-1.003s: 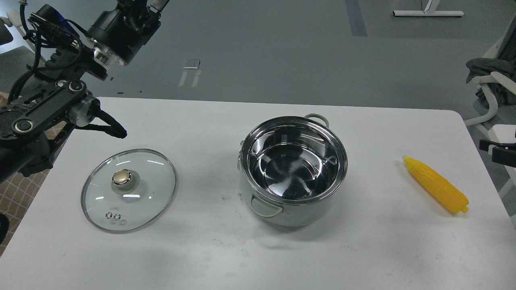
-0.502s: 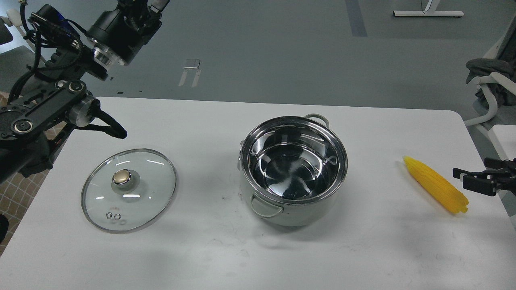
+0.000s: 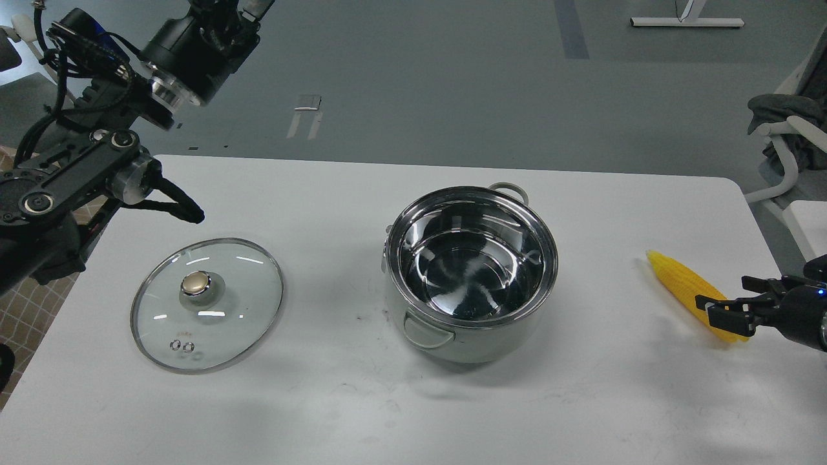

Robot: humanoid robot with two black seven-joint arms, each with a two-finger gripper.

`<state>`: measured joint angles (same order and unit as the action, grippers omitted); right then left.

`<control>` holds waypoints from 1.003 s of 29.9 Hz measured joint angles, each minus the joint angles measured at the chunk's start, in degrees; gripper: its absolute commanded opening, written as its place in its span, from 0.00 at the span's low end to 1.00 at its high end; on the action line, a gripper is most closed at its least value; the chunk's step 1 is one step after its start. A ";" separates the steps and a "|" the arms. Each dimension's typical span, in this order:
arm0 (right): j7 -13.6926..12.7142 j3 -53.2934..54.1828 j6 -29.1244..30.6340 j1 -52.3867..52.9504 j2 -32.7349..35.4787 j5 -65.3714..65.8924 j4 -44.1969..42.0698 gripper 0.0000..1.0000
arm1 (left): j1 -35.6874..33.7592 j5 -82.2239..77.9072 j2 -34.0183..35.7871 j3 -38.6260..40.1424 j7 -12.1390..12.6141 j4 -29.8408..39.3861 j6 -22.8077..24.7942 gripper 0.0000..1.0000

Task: Open pot and put corn in
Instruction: 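Lower the right gripper to the yellow corn cob and grasp it, then lift the corn cob with the right gripper and carry it over the pot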

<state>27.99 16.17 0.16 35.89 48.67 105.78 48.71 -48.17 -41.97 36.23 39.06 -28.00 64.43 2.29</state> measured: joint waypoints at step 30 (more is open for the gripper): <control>0.02 -0.63 2.79 23.35 8.77 -1.56 17.13 0.00 | 0.25 -0.04 -0.01 -0.08 0.00 -0.01 0.00 0.97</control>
<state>28.01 15.54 2.94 59.24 57.43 104.22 65.84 -47.92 -42.01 36.22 38.98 -28.00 64.42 2.29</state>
